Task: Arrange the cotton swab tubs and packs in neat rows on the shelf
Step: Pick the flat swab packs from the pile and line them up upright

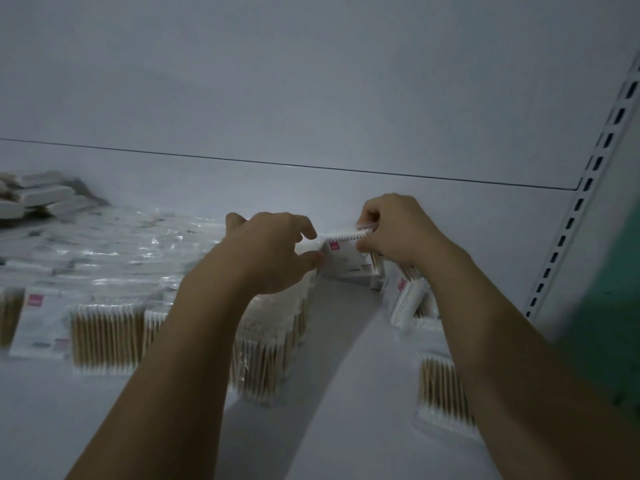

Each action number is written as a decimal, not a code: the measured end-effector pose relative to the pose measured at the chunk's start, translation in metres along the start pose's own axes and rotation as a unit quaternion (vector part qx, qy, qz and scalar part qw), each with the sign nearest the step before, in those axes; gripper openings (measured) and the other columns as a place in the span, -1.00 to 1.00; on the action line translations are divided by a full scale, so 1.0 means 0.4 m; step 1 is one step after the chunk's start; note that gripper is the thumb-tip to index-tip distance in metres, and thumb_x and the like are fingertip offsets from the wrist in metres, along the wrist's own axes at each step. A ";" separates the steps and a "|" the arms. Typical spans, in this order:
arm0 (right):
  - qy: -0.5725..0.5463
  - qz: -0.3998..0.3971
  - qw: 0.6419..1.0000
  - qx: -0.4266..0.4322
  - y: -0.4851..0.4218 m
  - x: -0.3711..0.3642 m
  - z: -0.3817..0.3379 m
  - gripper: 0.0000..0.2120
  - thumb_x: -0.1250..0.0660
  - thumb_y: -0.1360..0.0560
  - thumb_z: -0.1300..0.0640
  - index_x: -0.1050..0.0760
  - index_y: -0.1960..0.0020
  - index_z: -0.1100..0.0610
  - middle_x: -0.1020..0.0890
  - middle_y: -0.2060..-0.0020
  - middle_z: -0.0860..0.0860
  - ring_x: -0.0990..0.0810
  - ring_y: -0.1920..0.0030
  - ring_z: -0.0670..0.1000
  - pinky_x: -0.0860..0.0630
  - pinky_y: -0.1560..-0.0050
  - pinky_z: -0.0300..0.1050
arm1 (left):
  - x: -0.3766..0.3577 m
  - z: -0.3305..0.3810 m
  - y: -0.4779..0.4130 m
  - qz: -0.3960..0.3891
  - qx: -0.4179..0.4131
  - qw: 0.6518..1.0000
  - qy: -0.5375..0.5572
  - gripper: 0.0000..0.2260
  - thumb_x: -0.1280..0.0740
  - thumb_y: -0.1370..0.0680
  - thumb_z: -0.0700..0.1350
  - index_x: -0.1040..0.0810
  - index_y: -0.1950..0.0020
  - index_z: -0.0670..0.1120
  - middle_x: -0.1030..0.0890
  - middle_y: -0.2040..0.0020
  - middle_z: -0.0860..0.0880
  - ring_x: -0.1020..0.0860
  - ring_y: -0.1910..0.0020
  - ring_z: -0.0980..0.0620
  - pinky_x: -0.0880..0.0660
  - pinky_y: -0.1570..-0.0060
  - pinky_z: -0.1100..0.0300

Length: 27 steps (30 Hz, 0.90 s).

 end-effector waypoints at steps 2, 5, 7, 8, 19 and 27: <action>0.025 -0.017 1.000 0.007 -0.003 -0.019 -0.008 -0.78 -0.57 -0.32 0.18 -0.53 0.17 0.07 -0.52 0.19 -0.04 -0.49 0.12 -0.01 -0.33 0.19 -0.21 | -0.001 0.002 -0.004 0.002 -0.003 1.000 -0.001 -0.59 -0.25 -0.56 0.21 -0.41 -0.37 0.11 -0.52 -0.31 0.13 -0.46 -0.27 0.02 -0.17 -0.30 -0.02; 0.082 -0.043 0.996 0.016 -0.004 -0.046 -0.006 -0.77 -0.56 -0.34 0.15 -0.49 0.19 0.05 -0.55 0.12 -0.01 -0.51 0.09 0.02 -0.35 0.19 -0.17 | -0.007 0.002 -0.007 -0.006 -0.005 1.000 -0.002 -0.58 -0.29 -0.55 0.20 -0.40 -0.37 0.11 -0.52 -0.30 0.13 -0.46 -0.26 0.02 -0.16 -0.27 -0.01; 0.112 -0.057 0.992 0.015 -0.001 -0.058 -0.004 -0.86 -0.49 -0.42 0.14 -0.54 0.10 0.07 -0.57 0.05 0.01 -0.50 0.08 0.03 -0.38 0.16 -0.15 | -0.007 -0.001 -0.006 -0.007 -0.006 1.000 -0.004 -0.59 -0.28 -0.55 0.21 -0.41 -0.35 0.11 -0.51 -0.29 0.13 -0.46 -0.26 0.02 -0.15 -0.27 0.00; 0.117 -0.056 0.991 0.015 -0.001 -0.060 -0.003 -0.91 -0.44 -0.45 0.14 -0.55 0.07 0.08 -0.58 0.02 0.03 -0.52 0.07 0.04 -0.42 0.13 -0.14 | -0.006 -0.002 -0.008 -0.004 -0.006 1.000 -0.005 -0.60 -0.28 -0.55 0.22 -0.42 -0.35 0.11 -0.52 -0.29 0.12 -0.46 -0.26 0.02 -0.15 -0.27 0.00; 0.165 -0.015 0.984 -0.070 -0.024 -0.073 0.025 -0.90 -0.42 -0.48 0.14 -0.65 0.02 0.09 -0.65 0.06 0.06 -0.61 0.09 0.09 -0.44 0.17 -0.18 | -0.013 0.014 -0.001 -0.007 -0.018 1.000 -0.006 -0.65 -0.23 -0.58 0.21 -0.45 -0.32 0.13 -0.54 -0.27 0.09 -0.46 -0.25 0.01 -0.13 -0.28 0.00; 0.162 -0.001 0.985 -0.057 -0.033 -0.072 0.031 -0.89 -0.40 -0.50 0.14 -0.65 0.01 0.13 -0.66 0.11 0.07 -0.61 0.14 0.08 -0.43 0.23 -0.16 | -0.010 0.020 0.000 -0.003 -0.017 1.000 -0.011 -0.67 -0.23 -0.58 0.20 -0.45 -0.31 0.14 -0.57 -0.23 0.08 -0.47 -0.23 0.00 -0.13 -0.25 0.01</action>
Point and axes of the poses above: each hand's wrist, its own y-axis away from the middle knuckle, its own x-axis out of the back of the hand, z = x × y, the point moved 4 cm from there along -y, towards the middle knuckle
